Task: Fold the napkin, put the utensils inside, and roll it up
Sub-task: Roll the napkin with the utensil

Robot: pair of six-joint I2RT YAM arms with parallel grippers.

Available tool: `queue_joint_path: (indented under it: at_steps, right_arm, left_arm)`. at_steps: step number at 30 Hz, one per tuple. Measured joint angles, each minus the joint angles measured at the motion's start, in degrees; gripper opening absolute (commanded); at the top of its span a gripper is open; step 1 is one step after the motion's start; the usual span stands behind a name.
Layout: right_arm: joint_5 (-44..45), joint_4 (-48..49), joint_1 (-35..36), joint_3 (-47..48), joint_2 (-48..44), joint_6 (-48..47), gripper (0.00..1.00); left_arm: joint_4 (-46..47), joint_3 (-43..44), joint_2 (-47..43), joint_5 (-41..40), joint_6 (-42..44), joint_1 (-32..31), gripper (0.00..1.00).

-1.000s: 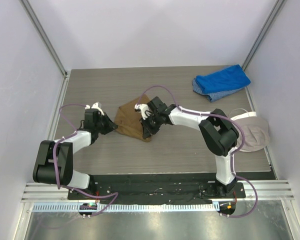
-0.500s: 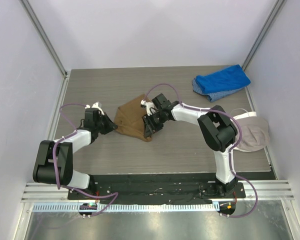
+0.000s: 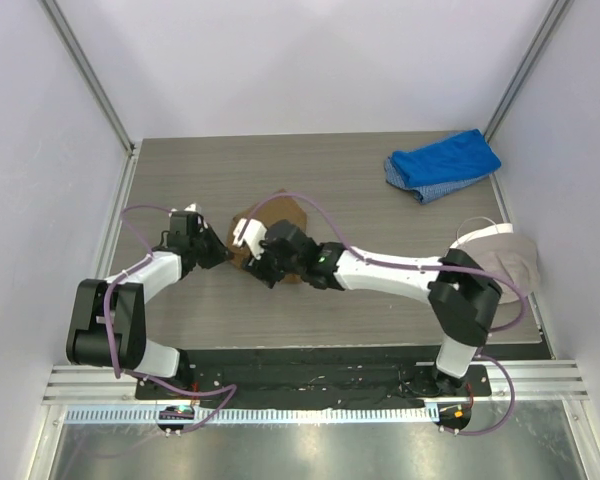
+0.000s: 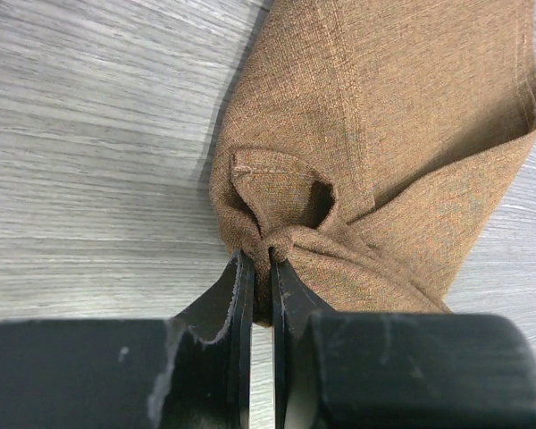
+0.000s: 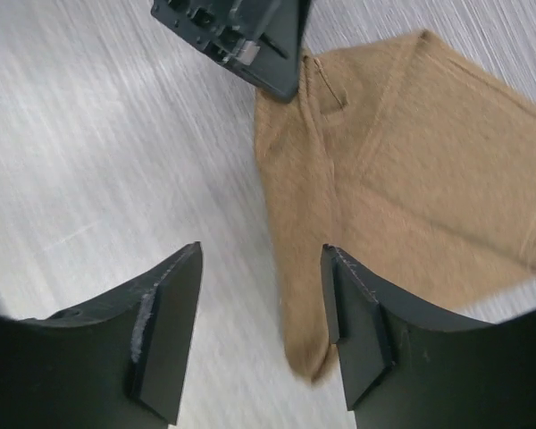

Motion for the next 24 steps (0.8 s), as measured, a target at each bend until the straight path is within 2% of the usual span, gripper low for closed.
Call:
queue_joint_path:
  at_steps: [8, 24]
  right_arm:
    - [3.7, 8.2, 2.1, -1.4, 10.4, -7.4, 0.6]
    - [6.0, 13.1, 2.7, -0.5, 16.7, -15.8, 0.58]
  left_arm:
    - [-3.0, 1.5, 0.5, 0.0, -0.7, 0.0, 0.0]
    - [-3.8, 2.1, 1.0, 0.4, -1.0, 0.0, 0.0]
